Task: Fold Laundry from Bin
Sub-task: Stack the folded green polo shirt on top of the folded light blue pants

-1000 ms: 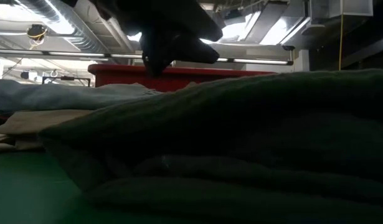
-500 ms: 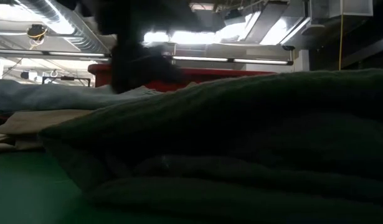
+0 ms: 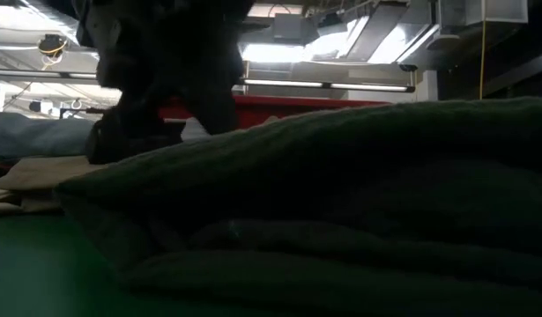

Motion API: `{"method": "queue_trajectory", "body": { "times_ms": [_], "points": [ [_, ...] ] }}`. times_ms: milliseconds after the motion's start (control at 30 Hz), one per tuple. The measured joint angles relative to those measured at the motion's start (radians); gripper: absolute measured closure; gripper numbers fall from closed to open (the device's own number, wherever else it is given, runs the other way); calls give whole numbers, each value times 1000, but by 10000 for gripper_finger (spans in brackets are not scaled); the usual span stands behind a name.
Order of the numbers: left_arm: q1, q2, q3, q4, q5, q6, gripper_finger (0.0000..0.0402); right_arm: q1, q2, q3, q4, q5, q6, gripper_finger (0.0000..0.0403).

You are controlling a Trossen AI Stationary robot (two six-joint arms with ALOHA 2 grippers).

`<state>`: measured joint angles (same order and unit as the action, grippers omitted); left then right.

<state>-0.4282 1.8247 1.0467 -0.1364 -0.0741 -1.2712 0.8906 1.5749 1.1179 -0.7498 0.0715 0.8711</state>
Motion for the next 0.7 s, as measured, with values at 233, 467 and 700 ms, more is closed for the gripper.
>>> {"method": "queue_trajectory", "body": {
  "times_ms": [233, 467, 700],
  "points": [
    [5, 54, 1, 26, -17, -10, 177, 72, 0, 0, 6, 68, 144, 224],
    [10, 100, 2, 78, -18, 12, 178, 121, 0, 0, 12, 132, 222, 224],
    [11, 92, 2, 62, -13, 27, 236, 138, 2, 0, 23, 236, 259, 224]
  ]
}}
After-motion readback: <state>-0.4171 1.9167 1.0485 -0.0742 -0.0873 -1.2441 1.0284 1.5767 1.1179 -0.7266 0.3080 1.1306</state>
